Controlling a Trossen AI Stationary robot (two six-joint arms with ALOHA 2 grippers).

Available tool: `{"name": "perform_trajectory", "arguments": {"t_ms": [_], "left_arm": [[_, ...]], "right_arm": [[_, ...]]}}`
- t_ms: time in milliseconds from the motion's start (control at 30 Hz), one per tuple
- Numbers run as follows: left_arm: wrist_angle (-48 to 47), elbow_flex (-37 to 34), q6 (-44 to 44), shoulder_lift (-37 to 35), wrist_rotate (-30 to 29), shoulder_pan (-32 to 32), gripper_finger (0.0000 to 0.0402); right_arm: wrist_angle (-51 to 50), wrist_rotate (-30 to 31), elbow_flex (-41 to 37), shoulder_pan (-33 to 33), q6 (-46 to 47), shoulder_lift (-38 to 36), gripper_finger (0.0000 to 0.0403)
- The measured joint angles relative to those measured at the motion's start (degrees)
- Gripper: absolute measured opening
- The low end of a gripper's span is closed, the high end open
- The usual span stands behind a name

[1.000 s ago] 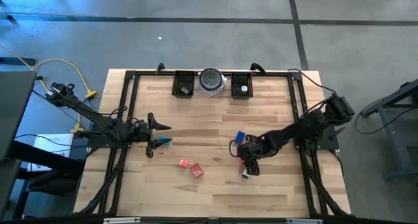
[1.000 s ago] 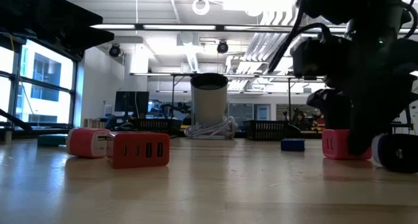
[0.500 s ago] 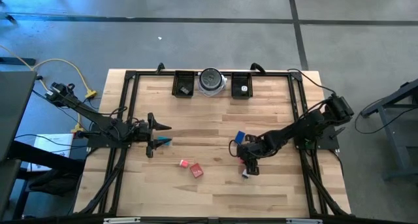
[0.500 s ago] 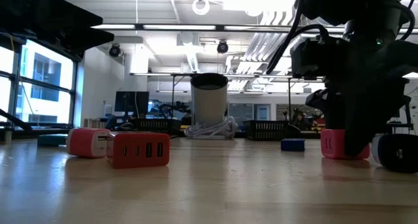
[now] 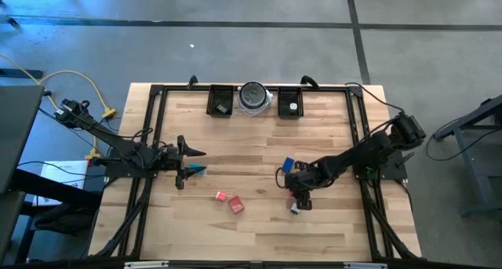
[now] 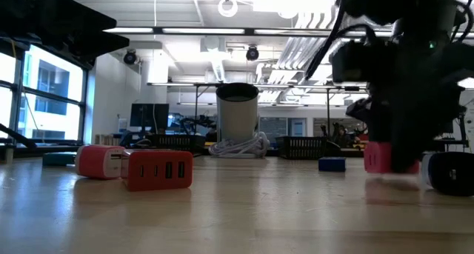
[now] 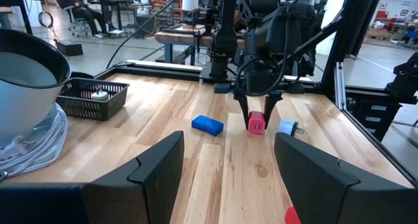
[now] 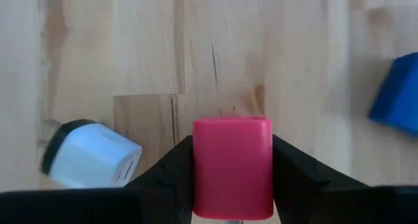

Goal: Pick & Place Office items
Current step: Put the pink charger adapter into the right black basket

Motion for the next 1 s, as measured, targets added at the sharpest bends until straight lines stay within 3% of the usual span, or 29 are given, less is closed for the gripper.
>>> {"name": "perform_trajectory", "arguments": {"t_ms": [367,833,1000], "left_arm": [[0.3,0.0,0.0,0.0,0.0,0.0,0.0232],[1.8,0.0,1.3,-0.1,-0.4,0.0,0.0232],[1.8,0.0,1.3,-0.1,-0.4,0.0,0.0232]], "right_arm": [[-3.1,8.3,0.1,-0.7,-3.1,-13.9,0.0140],[-7.9,23.6,0.1,-0.6,-9.4,-36.4,0.0140],[-7.4,25.4,-2.1,-0.6,-10.7,-41.7,0.0140]]}}
